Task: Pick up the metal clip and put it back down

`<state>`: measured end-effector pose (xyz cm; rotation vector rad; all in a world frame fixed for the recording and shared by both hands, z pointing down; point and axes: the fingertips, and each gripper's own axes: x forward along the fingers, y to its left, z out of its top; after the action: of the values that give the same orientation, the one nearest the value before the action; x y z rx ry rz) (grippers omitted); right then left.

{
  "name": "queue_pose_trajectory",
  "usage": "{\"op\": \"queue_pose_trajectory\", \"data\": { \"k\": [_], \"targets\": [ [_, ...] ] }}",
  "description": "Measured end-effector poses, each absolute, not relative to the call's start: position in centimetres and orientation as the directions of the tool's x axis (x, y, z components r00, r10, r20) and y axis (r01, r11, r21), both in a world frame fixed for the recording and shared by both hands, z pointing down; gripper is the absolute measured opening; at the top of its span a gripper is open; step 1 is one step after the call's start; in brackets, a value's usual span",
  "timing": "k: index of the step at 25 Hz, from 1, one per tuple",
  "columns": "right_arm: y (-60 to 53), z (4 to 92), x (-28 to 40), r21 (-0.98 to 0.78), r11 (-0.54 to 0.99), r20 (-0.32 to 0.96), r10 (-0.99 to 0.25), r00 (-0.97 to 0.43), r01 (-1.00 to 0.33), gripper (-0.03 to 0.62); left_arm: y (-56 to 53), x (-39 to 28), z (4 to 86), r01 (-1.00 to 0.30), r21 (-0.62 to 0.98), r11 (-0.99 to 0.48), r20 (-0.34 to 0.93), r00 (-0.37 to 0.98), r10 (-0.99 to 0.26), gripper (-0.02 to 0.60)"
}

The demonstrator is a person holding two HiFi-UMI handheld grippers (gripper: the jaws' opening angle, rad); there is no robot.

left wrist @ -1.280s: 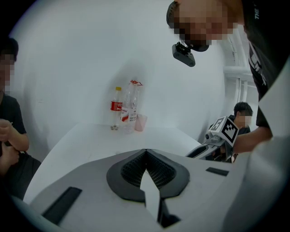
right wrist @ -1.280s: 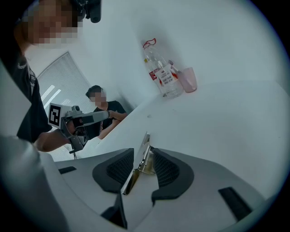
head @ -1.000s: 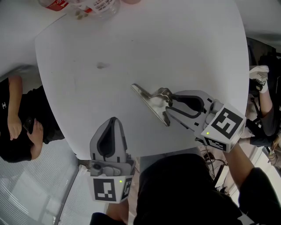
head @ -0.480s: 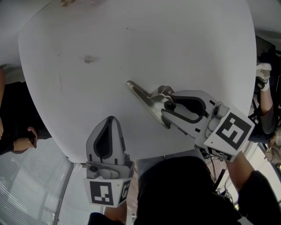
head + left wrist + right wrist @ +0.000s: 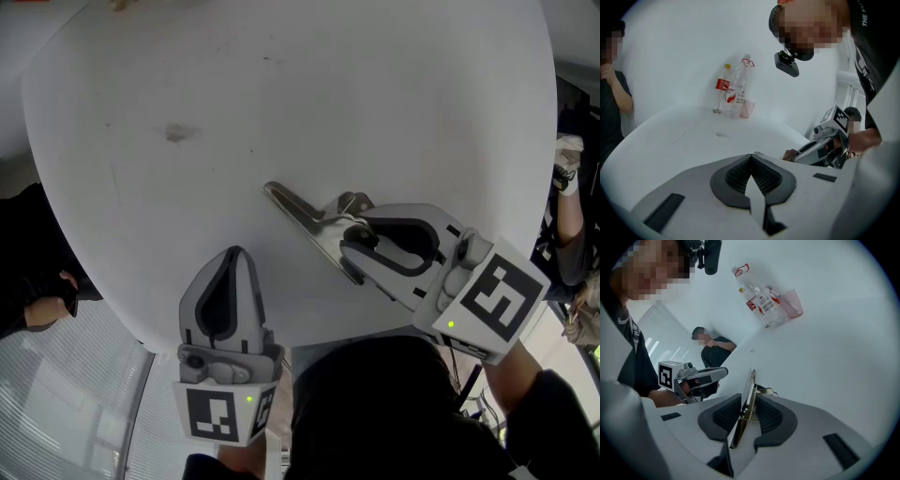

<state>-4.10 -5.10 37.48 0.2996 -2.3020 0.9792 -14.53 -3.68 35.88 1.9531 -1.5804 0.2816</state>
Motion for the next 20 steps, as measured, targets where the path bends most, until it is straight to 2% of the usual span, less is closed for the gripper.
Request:
{"op": "queue_pose_trajectory", "data": {
  "k": [10, 20],
  "targets": [
    [-5.6, 37.3, -4.0, -0.573, 0.700, 0.599, 0.002, -0.801, -0.427, 0.081, -4.0, -14.5, 35.8, -0.943, 0.314, -0.114, 0.519, 0.270, -0.811, 0.018],
    [-6.1, 37.0, -3.6, -0.618, 0.625, 0.582, -0.045, -0.812, -0.478, 0.043, -3.4, -14.8, 35.8, -0.942, 0.318, -0.110, 0.516, 0.270, -0.813, 0.018]
  ]
}}
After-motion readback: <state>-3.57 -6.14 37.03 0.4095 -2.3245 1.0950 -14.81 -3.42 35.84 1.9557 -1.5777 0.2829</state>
